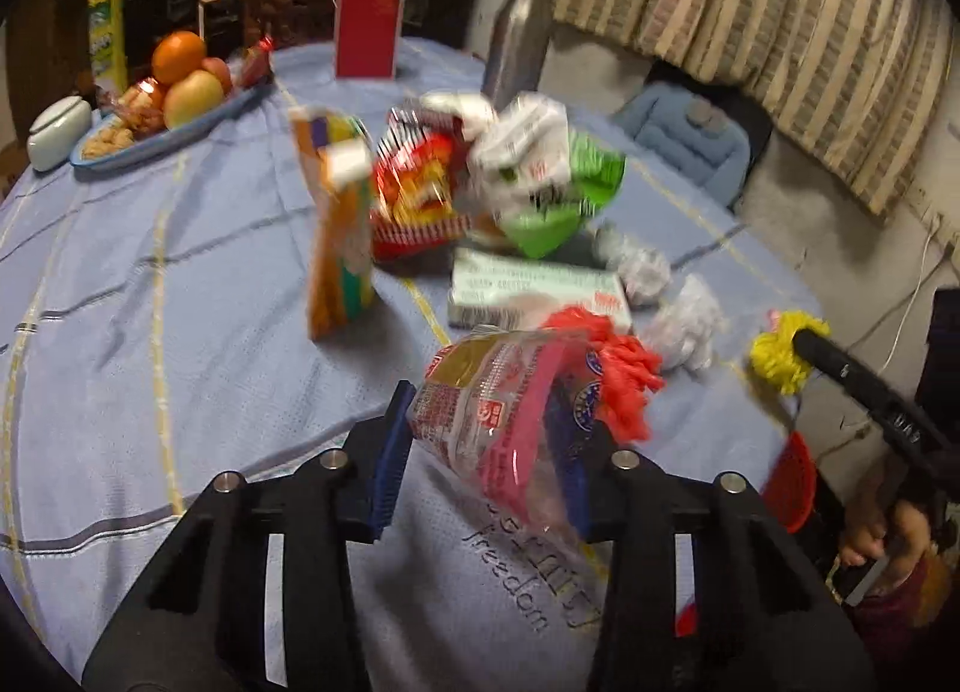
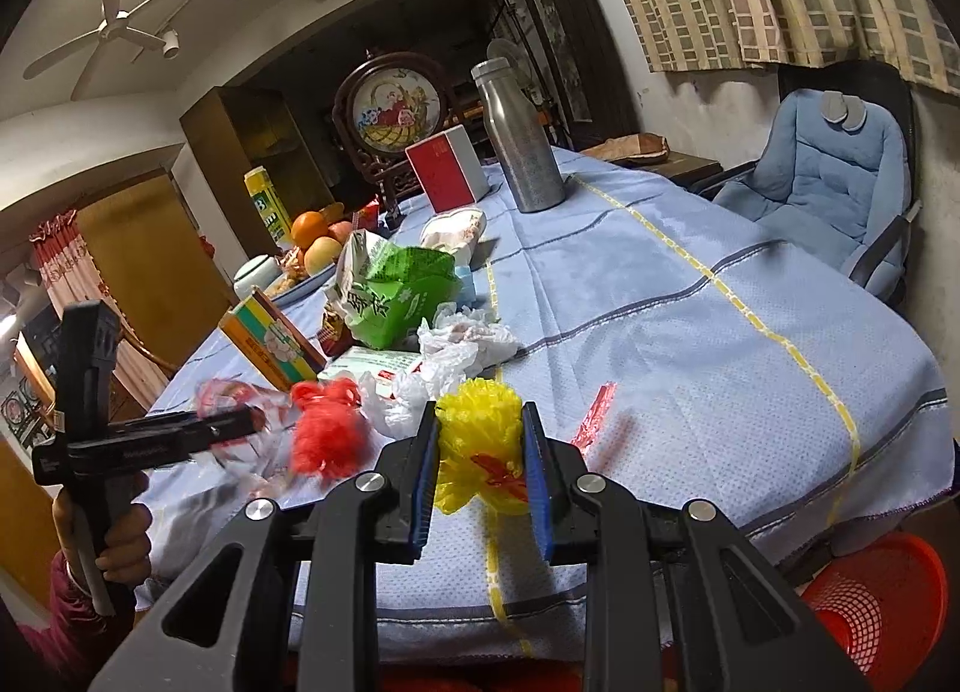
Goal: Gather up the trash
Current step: 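Grasp the clear red-printed plastic bag with the left tool while the right tool holds the flower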
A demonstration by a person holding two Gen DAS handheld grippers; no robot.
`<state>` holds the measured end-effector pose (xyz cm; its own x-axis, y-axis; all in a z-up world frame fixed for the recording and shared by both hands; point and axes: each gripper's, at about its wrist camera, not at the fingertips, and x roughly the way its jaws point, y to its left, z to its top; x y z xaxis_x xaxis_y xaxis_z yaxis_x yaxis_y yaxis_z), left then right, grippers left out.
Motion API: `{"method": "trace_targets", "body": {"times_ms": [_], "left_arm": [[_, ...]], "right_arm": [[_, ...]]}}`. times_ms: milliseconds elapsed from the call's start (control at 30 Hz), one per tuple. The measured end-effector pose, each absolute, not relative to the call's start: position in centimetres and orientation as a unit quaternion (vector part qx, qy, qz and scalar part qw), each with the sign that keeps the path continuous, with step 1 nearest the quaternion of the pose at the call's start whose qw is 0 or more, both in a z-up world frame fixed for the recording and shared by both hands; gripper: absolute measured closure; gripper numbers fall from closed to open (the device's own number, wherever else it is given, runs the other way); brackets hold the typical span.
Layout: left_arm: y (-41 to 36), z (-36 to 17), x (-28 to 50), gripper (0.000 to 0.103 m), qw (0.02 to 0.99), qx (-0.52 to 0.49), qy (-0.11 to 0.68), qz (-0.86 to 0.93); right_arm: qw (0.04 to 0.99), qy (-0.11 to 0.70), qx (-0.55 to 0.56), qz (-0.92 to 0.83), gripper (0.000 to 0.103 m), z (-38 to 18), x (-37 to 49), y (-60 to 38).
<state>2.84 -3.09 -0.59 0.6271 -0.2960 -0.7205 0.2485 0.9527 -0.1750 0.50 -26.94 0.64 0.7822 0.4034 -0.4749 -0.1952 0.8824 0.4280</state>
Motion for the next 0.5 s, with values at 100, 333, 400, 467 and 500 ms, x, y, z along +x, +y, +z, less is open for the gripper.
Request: {"method": "trace_targets", "body": {"times_ms": [100,333,400,467,500], "left_arm": [[-2.0,1.7,1.8,0.061,0.916,-0.033,0.373,-0.143],[-2.5,5.0,0.1,0.062,0.931,-0.018,0.335,-0.147],[-3.8,5.0,0.0,0.062,0.927,-0.014,0.335,-0.168],[-5.1,4.7,0.1,0.062,0.925,-0.009,0.334,-0.178],[-5.5,4.5,0.3,0.062,0.926,-0.006,0.334,-0.177]], "right_arm": [[0.929,0.278,0.185,0.159,0.077,1.2,0.0,-27.4],[0.937,0.263,0.185,0.134,0.077,2.3,-2.2,-29.5],[0.940,0.260,0.187,0.120,0.077,2.4,-3.0,-30.5],[0.941,0.260,0.191,0.106,0.077,2.2,-3.8,-31.8],[0.940,0.261,0.195,0.099,0.077,2.1,-4.2,-32.4]]}}
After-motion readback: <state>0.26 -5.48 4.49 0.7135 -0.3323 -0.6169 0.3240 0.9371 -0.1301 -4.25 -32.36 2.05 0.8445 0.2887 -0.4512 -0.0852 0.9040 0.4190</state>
